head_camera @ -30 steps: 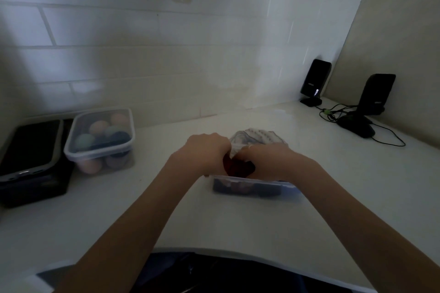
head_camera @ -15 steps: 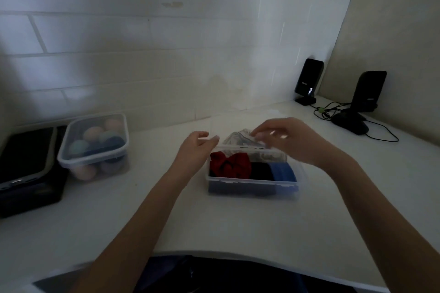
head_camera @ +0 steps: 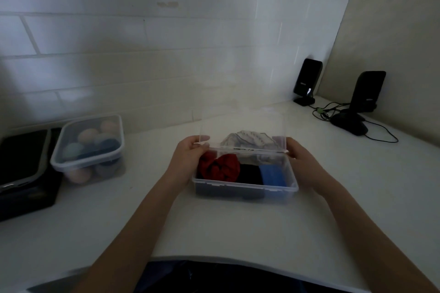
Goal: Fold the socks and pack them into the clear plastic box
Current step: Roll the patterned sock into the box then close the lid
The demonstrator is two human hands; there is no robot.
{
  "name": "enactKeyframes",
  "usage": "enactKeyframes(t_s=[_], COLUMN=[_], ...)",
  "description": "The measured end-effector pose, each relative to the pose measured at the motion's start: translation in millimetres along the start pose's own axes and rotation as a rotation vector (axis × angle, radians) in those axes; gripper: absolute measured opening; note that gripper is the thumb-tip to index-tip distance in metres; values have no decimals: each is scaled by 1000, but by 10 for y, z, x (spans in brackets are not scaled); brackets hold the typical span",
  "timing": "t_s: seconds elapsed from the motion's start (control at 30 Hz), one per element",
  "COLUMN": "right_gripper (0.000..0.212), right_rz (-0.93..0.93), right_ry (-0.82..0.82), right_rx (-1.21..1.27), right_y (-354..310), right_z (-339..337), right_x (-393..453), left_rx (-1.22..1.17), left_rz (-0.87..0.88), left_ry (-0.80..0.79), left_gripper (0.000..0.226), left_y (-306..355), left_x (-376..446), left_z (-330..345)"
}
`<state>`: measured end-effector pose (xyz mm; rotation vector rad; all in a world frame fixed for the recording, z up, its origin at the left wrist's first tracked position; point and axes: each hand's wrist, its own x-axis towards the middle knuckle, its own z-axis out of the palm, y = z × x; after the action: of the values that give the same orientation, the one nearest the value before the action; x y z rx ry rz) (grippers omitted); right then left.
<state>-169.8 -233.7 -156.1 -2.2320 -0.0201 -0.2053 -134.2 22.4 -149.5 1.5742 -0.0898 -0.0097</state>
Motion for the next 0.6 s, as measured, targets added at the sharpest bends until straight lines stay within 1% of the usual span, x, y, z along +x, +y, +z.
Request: enactKeyframes(t_s=[0.07, 0.13, 0.17, 0.23, 0.33, 0.4, 0.47, 0.53, 0.6], right_gripper=[37, 27, 21, 11, 22, 25, 27, 22, 21], right_rz=[5, 0, -2, 11, 49, 15, -57, -164, -269], right_ry=[-28, -37, -18, 77, 272, 386, 473, 457, 357], right_rx=[-21, -100, -127, -88, 108, 199, 216, 189, 173], right_y=[3, 34, 50, 82, 80, 8, -113, -266, -419], right_z=[26, 66, 86, 111, 54, -12, -71, -103, -86], right_x=[73, 134, 147, 148, 96, 37, -32, -112, -195], left_rx=[-26, -29, -17, -10, 5, 36, 51, 81, 106], left_rz=[-7, -10, -10, -2, 21, 32, 29, 27, 29], left_ry=[9, 18, 20, 15, 28, 75, 126, 143, 123], left_gripper=[21, 21, 22, 22, 22, 22, 24, 27, 28], left_y=[-4, -7, -6, -3, 0, -13, -38, -53, -52], left_x=[1, -5, -13, -24, -47, -46, -20, -3, 5], left_z=[-46, -55, -52, -45, -20, 11, 50, 94, 146])
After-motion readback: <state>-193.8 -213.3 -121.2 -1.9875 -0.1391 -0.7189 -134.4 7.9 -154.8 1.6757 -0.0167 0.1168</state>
